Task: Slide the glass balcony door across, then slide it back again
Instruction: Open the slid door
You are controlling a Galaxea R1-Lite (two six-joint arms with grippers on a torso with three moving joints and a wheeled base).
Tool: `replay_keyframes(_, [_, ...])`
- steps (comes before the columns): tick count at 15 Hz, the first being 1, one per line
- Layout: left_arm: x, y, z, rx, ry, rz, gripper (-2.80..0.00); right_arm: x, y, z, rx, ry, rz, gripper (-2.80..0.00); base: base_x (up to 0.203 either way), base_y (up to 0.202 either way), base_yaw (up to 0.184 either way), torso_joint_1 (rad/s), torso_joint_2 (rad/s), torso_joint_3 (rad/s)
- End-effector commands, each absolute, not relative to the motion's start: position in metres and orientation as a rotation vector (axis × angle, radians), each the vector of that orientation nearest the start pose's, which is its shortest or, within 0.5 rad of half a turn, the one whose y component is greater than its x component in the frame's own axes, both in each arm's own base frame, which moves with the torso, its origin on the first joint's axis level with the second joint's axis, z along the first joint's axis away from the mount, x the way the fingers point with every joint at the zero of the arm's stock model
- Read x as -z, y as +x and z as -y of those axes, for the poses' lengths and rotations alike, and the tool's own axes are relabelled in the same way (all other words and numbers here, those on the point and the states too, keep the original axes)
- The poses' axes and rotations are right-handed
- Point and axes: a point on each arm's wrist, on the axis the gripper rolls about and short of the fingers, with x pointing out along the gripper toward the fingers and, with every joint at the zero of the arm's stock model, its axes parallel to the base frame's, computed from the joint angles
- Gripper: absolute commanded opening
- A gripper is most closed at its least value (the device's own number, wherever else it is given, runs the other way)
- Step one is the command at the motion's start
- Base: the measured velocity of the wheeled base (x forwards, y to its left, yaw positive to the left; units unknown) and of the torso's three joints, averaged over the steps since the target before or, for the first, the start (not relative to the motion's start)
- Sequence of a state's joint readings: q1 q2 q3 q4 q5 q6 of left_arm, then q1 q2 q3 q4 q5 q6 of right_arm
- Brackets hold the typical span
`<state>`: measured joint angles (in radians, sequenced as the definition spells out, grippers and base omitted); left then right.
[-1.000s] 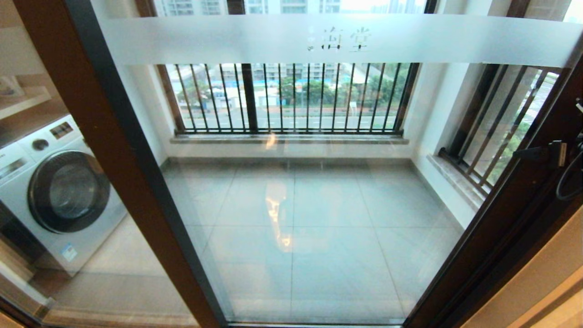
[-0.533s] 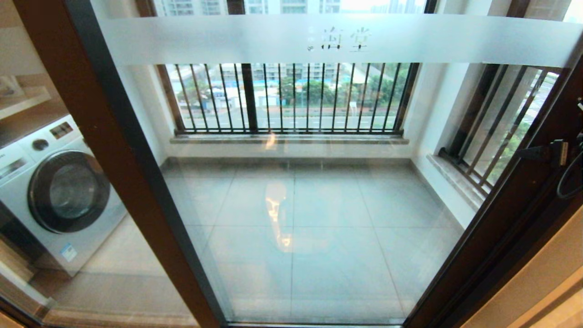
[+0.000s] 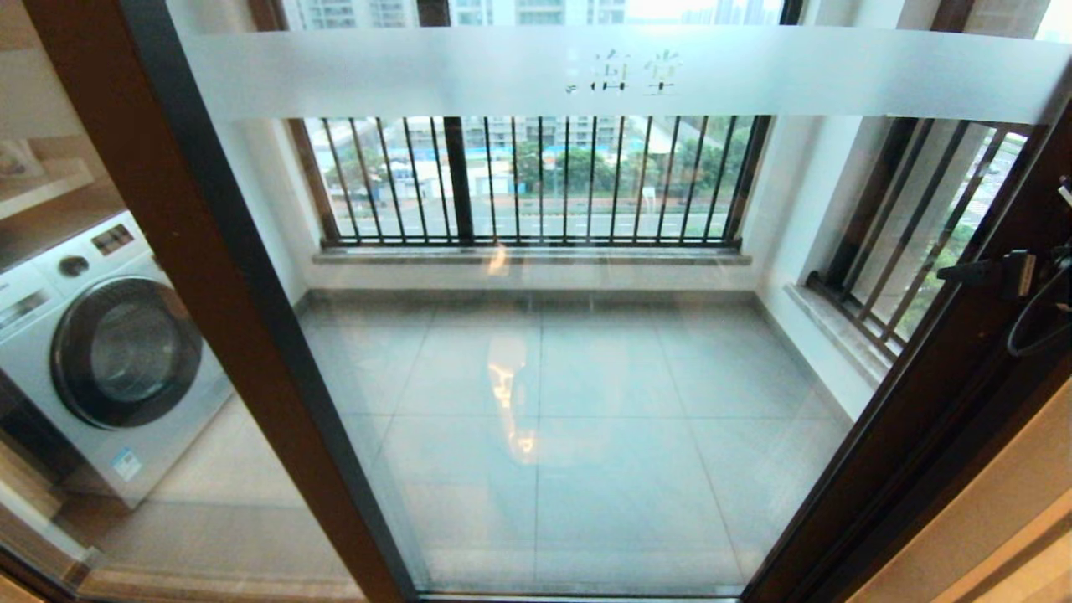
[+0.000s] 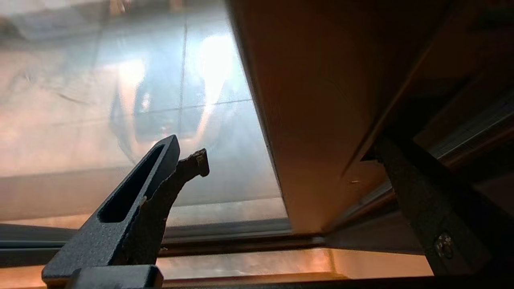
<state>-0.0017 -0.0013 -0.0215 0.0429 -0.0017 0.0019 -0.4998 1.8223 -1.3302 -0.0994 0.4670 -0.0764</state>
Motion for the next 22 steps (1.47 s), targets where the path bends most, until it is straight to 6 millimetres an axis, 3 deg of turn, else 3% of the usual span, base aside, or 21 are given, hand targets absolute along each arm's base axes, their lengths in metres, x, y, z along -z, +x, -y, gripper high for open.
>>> replay_keyframes(1, [-0.077,-0.024,0.0,0.003,0.002,-0.021,-2.8,-0.233,0.322,0.161,0.01,0.112,-0.351,0.0,0.0,0.0,0.0,0.0,0.0,0.0])
replay_keyframes(22, [-0.077,-0.025,0.0,0.003,0.002,-0.021,-2.8,-0.228,0.322,0.13,-0.068,0.115,-0.377,0.0,0.0,0.0,0.0,0.0,0.0,0.0])
